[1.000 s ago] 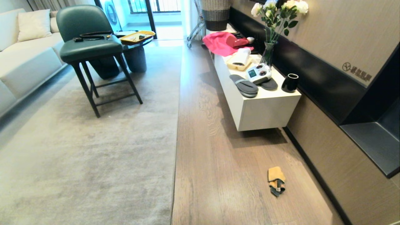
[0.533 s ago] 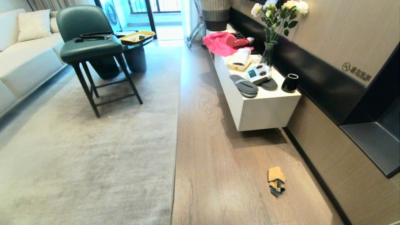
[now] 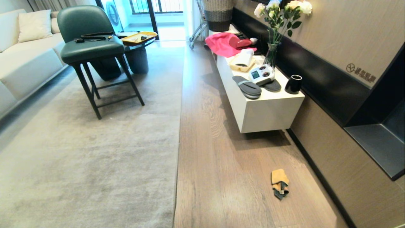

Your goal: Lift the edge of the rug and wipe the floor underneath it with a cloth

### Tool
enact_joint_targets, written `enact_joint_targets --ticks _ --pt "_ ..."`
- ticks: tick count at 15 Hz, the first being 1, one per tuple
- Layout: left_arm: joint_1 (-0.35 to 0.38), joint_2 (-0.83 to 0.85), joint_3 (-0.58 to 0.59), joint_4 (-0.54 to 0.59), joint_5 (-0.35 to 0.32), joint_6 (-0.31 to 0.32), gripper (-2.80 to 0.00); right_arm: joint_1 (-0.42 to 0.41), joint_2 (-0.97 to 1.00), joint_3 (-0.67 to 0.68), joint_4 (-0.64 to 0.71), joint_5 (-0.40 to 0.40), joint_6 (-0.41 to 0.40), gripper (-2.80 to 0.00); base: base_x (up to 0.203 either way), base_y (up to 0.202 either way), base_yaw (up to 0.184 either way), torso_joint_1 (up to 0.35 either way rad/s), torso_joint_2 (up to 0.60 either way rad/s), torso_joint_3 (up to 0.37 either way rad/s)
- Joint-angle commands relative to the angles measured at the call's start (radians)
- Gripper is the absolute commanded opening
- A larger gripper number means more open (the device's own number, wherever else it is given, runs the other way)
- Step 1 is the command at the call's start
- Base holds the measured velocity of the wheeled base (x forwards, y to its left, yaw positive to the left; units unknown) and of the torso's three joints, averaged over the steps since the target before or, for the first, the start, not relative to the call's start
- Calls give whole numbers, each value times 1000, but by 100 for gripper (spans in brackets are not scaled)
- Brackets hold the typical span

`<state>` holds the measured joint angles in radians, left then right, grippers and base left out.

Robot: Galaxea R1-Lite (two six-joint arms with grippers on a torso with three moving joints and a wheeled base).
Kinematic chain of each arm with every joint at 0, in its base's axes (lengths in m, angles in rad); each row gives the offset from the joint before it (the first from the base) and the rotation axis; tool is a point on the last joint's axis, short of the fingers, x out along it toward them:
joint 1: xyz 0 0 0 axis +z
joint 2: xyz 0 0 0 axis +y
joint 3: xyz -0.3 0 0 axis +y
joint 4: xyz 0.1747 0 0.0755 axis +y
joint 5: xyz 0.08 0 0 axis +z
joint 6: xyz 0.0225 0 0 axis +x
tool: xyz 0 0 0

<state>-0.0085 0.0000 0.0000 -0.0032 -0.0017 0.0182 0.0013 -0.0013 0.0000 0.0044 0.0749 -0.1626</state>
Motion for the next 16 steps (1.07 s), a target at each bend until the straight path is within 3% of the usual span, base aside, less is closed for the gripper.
enact_joint_targets --ticks 1,12,16 --pt "1 0 0 0 0 0 -280 0 1 0 0 0 0 -280 0 0 0 0 0 0" --pt "1 0 -1 -1 0 0 -280 0 1 0 0 0 29 -280 0 0 0 0 -2 -3" --pt "1 0 0 -1 0 0 -280 0 1 0 0 0 29 -280 0 0 0 -36 -300 -349"
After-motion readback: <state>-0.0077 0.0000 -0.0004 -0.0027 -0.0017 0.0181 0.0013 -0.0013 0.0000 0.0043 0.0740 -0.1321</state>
